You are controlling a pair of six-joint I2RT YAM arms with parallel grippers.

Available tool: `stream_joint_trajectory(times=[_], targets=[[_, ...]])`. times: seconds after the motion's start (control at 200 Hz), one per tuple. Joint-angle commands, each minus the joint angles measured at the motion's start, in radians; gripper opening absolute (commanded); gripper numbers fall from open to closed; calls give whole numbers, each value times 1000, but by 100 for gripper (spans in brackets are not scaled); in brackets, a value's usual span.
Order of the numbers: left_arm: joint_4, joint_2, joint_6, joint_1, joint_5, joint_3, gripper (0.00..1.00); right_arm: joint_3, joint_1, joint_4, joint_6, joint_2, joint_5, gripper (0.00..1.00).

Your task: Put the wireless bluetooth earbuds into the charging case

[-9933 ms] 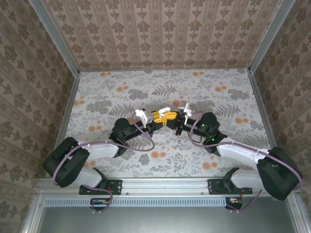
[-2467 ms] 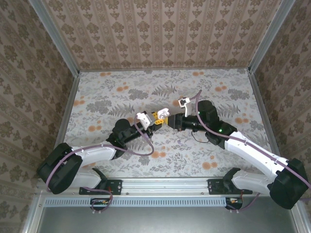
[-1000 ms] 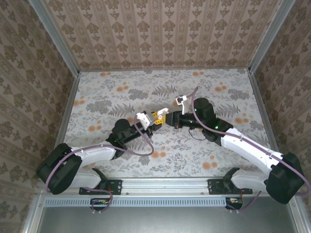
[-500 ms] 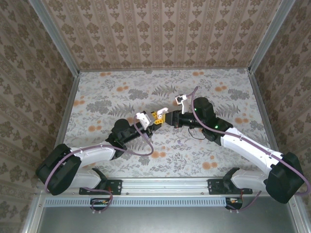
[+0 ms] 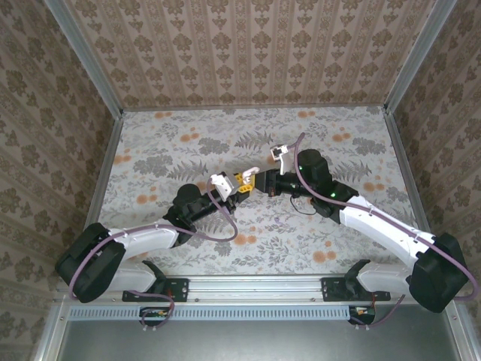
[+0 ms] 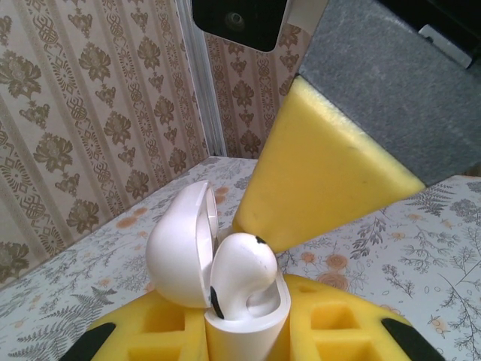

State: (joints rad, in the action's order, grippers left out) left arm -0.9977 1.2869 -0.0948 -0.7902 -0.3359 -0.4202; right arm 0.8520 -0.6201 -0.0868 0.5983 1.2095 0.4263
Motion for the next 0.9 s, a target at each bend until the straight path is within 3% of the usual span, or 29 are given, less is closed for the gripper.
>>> stream_joint_trajectory(times=[0.0, 0.895], targets=[[-14, -24, -13, -12, -49, -2, 11, 40, -6, -41, -18, 10, -14, 18], [13, -51, -34, -12, -25, -5, 11, 19, -6, 25, -37, -5, -24, 26]])
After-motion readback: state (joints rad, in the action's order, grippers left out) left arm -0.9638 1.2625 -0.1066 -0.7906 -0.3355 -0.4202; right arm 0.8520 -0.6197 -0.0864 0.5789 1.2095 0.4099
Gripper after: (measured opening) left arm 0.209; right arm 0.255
